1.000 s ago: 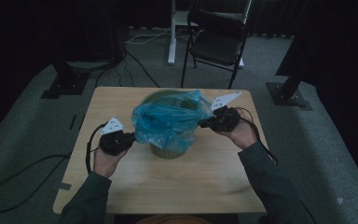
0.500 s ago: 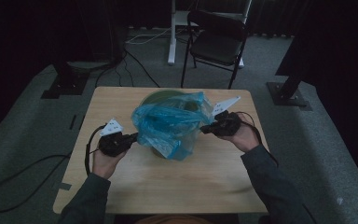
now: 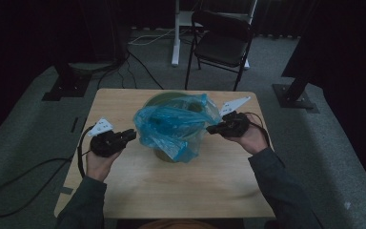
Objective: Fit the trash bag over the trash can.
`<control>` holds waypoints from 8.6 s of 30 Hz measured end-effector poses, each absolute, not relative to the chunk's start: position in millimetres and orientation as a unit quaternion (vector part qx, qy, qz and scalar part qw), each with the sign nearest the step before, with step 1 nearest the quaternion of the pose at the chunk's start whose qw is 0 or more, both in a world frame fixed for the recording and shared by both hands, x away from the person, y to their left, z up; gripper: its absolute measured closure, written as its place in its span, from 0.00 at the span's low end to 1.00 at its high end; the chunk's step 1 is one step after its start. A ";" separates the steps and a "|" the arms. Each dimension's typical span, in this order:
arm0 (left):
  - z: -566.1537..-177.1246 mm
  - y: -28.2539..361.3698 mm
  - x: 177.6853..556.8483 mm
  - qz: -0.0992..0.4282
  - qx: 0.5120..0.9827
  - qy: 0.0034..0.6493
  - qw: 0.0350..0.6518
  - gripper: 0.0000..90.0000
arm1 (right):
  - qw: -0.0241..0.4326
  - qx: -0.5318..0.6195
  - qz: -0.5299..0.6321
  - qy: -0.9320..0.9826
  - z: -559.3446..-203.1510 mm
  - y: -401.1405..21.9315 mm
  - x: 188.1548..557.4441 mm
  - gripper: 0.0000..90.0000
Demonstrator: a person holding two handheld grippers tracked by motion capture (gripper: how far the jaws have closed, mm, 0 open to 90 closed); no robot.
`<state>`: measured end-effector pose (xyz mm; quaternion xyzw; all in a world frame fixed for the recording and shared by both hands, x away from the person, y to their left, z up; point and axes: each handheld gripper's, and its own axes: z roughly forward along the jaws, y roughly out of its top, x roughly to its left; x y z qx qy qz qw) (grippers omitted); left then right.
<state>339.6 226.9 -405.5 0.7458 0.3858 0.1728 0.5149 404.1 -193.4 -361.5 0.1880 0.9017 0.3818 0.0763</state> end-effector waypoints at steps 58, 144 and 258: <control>-406.2 224.2 354.6 0.209 0.719 0.439 0.497 0.94 | 0.085 0.187 0.362 0.909 -370.0 -193.2 404.6 1.00; -408.0 202.4 425.9 0.169 0.729 0.417 0.516 0.99 | 0.052 0.309 0.418 0.853 -371.4 -202.5 453.1 0.94; -428.4 195.0 465.3 0.127 0.736 0.404 0.528 0.95 | 0.073 0.320 0.327 0.886 -404.4 -169.8 494.4 1.00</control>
